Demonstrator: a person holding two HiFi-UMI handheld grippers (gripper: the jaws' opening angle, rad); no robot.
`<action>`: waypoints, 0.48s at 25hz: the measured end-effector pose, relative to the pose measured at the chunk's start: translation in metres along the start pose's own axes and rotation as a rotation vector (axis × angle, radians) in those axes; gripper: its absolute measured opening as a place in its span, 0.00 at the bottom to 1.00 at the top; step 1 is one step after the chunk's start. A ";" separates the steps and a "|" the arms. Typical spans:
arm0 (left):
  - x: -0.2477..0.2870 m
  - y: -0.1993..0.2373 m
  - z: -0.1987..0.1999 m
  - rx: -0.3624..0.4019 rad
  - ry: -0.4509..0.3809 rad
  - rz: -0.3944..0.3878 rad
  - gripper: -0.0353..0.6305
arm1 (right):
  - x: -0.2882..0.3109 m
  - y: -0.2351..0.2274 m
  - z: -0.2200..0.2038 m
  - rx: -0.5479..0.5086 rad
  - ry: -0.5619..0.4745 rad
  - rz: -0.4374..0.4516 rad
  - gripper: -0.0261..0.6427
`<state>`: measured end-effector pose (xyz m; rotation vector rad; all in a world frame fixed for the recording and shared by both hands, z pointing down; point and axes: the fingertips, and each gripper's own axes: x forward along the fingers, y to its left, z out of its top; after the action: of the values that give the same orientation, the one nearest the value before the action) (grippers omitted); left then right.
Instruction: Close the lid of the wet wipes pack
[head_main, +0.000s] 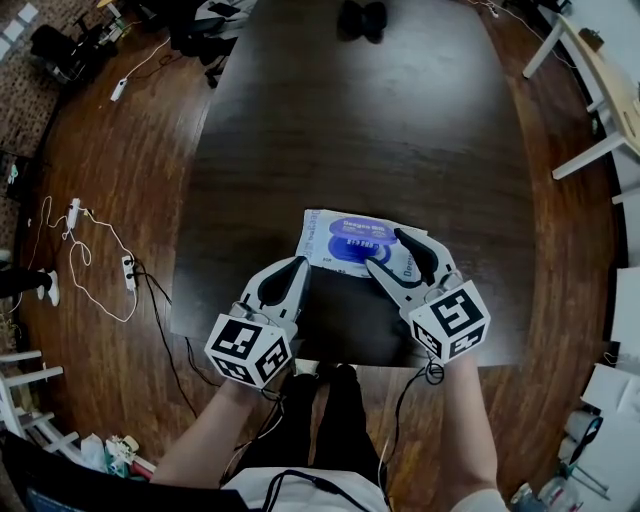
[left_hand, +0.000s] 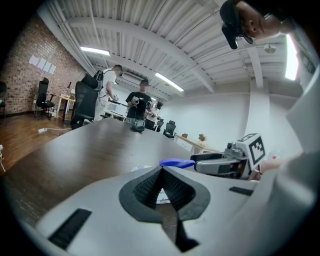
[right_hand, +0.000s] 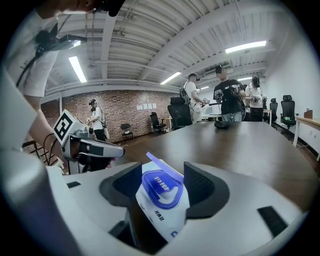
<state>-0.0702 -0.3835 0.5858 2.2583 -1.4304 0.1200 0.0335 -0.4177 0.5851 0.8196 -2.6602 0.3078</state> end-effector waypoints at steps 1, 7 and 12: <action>-0.002 -0.001 0.000 0.001 0.000 -0.001 0.05 | -0.001 0.002 -0.001 0.000 0.000 0.001 0.41; -0.012 -0.004 -0.003 0.002 -0.002 -0.002 0.05 | -0.002 0.017 -0.009 0.000 0.016 0.012 0.41; -0.018 -0.004 -0.006 -0.001 -0.003 -0.001 0.05 | 0.002 0.026 -0.017 -0.001 0.036 0.021 0.41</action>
<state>-0.0742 -0.3643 0.5843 2.2596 -1.4306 0.1153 0.0212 -0.3924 0.5991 0.7785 -2.6371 0.3233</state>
